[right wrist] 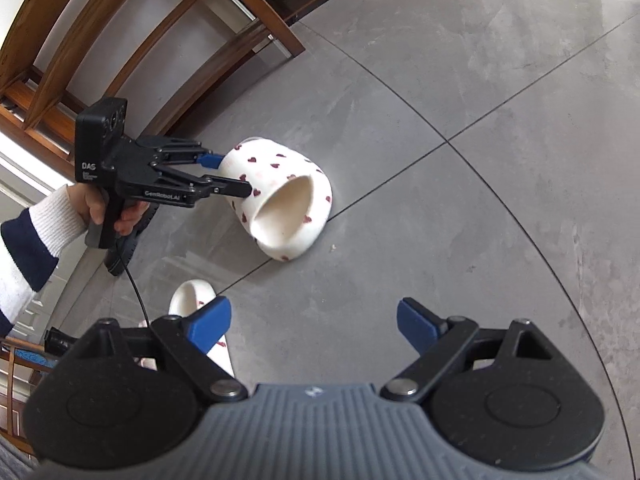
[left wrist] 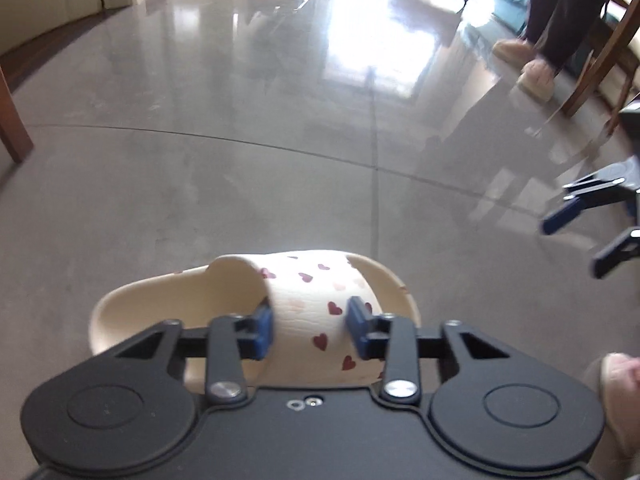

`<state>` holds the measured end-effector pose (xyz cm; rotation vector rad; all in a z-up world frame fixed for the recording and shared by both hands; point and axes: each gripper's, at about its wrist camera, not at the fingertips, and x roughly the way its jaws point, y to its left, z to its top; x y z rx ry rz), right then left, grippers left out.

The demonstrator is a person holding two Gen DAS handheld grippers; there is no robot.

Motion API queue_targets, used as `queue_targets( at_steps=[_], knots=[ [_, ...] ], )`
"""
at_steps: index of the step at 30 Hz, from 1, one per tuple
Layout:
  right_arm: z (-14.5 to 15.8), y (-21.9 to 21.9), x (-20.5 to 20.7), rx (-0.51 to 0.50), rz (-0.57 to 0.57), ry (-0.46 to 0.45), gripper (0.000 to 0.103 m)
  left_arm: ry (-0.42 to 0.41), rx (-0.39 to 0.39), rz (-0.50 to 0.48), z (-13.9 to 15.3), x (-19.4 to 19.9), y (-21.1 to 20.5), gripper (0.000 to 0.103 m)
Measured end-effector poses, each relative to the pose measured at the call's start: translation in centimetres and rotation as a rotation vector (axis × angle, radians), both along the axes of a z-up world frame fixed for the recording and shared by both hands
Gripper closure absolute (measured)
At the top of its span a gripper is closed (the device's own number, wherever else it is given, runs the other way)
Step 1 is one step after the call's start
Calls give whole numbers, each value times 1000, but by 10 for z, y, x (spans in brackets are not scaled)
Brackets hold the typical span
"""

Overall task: Organize scattered shoes
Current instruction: 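Lower the cream slide beside its mate with the right gripper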

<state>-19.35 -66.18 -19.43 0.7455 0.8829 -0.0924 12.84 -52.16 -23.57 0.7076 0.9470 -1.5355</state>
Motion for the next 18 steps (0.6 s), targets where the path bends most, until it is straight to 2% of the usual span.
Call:
queue_targets(
  at_steps=[3, 6, 8, 10, 15, 18],
  knots=[
    [8, -4, 5, -23, -16, -3, 11, -1, 5, -78, 7, -11, 11, 80],
    [17, -8, 15, -57, 9, -9, 11, 22, 55, -148, 5, -17, 19, 82],
    [24, -8, 27, -100, 53, -26, 11, 80, 85, -177, -1, -20, 23, 88],
    [32, -9, 43, -124, 102, -58, 11, 167, 84, -173, -5, -21, 27, 95],
    [43, -17, 61, -127, 136, -91, 11, 274, 123, -200, -8, -38, 32, 94],
    [44, -22, 58, -135, 145, -127, 11, 261, 154, -265, -10, -61, 37, 94]
  ],
)
